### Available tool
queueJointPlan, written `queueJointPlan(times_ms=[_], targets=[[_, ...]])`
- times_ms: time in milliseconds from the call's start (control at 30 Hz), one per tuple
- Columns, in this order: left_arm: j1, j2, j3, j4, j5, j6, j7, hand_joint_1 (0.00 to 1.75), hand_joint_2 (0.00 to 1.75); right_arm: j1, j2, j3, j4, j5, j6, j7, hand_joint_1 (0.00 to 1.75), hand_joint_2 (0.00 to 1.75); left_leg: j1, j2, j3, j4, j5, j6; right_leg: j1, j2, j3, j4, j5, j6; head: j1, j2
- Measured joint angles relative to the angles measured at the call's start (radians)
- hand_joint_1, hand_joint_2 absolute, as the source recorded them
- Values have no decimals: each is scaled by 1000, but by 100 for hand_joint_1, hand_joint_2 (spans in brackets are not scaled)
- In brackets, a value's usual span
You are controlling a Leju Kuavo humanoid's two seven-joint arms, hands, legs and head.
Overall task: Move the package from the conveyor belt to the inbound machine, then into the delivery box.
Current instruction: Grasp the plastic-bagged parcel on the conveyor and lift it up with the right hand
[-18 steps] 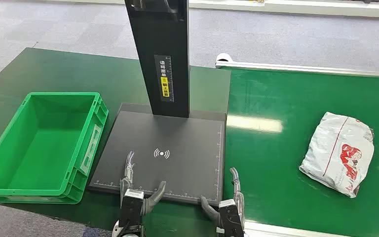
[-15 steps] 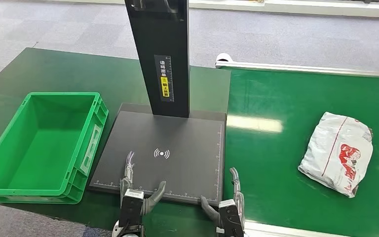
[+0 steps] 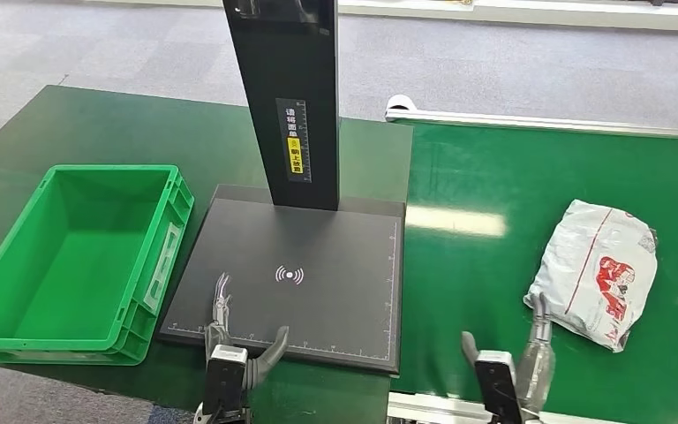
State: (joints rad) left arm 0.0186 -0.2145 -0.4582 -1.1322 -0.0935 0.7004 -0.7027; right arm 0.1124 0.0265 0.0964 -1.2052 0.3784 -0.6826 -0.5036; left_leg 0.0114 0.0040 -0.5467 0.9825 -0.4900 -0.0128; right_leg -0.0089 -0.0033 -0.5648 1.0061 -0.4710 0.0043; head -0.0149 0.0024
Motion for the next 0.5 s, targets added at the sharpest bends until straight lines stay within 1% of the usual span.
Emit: queueJointPlan(times_ms=[167,233,267,367,433,500], targets=[[13,0,5,-15,-19,0,0,0,175,15,-25,-135,-94,150,23,84,0,175,0,0,0,0,0,0,0,0,1,0,0,0,0,0],[18,2,7,-21,-39,0,0,0,175,1,-45,-180,-108,196,62,135,0,175,0,1,0,0,0,0,0,0,1,0,0,0,0,0],[20,4,7,-23,-55,0,0,0,175,-16,-58,-201,-107,217,96,172,0,175,0,1,0,0,0,0,0,1,2,0,0,0,0,0],[18,14,6,-25,-96,0,0,0,175,-114,-111,-259,-53,256,233,288,0,175,-1,3,1,0,1,1,-1,3,1,0,2,2,0,0],[14,22,4,-30,-106,0,0,0,175,-199,-149,-291,26,272,292,328,0,175,-2,3,2,0,2,2,-2,3,1,0,3,3,0,0],[11,31,2,-39,-114,0,0,0,175,-292,-187,-314,128,284,326,349,0,175,-2,3,2,0,3,3,-2,3,1,0,4,4,0,0]])
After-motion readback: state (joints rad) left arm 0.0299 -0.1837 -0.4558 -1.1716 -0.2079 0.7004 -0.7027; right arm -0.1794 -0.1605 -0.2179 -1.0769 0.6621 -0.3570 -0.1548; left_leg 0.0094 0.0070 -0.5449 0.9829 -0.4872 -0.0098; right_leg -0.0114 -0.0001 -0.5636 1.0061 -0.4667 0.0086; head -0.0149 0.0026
